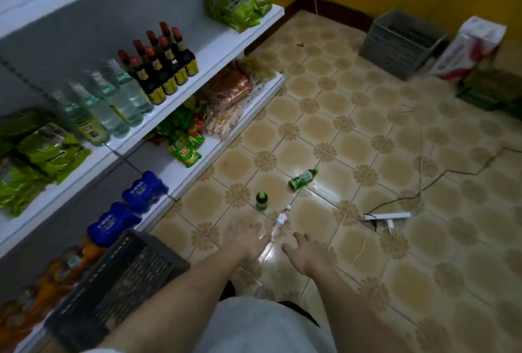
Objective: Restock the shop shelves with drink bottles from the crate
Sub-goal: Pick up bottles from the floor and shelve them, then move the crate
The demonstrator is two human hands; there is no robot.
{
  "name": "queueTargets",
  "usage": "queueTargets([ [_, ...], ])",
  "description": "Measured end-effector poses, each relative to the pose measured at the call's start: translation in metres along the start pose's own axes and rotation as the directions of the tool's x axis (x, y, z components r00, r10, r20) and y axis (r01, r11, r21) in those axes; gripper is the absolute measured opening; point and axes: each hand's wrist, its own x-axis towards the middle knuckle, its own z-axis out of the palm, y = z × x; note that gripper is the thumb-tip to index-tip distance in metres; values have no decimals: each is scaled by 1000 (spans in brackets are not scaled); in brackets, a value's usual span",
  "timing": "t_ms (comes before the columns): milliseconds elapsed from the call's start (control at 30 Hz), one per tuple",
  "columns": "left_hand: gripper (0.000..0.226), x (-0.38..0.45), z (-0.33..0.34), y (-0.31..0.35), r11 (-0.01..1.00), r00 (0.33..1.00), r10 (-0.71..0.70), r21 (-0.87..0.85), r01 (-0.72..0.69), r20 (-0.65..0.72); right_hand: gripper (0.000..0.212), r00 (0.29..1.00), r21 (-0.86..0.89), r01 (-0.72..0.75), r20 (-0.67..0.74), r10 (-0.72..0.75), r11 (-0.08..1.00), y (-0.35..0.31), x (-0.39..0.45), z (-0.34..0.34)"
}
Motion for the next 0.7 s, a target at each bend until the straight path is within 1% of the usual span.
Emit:
queueTargets([
  [100, 68, 17, -2, 3, 1000, 998, 3, -3, -2, 59, 68, 999, 78, -19, 41, 16, 997, -7, 23, 3],
  [233, 59, 53, -11, 2, 999, 992, 40, 21, -43, 123, 67, 992, 275, -103, 94, 79, 956, -15, 49, -2],
  [367, 53, 89, -36, -3, 996, 982, 57, -73, -44, 179, 63, 972, 518, -233, 101, 212, 823, -18, 83, -19],
  [500, 54, 150, -44, -8, 982, 964, 21, -187, 29, 264, 58, 938, 634, -329, 132, 321, 700, -23, 133, -29],
  [567, 48, 177, -36, 1, 973, 951, 29, -228, 44, 307, 56, 916, 684, -381, 190, 352, 623, -22, 158, -25],
  [633, 50, 196, -29, 10, 934, 946, -13, -333, 126, 322, 52, 891, 747, -422, 237, 387, 514, -18, 177, -18],
  [667, 51, 210, -20, 12, 915, 941, -25, -371, 157, 338, 48, 876, 790, -439, 271, 399, 428, -13, 190, -12],
  [700, 52, 228, -8, 12, 893, 933, -24, -413, 182, 359, 43, 856, 831, -463, 329, 399, 307, -6, 206, -7],
])
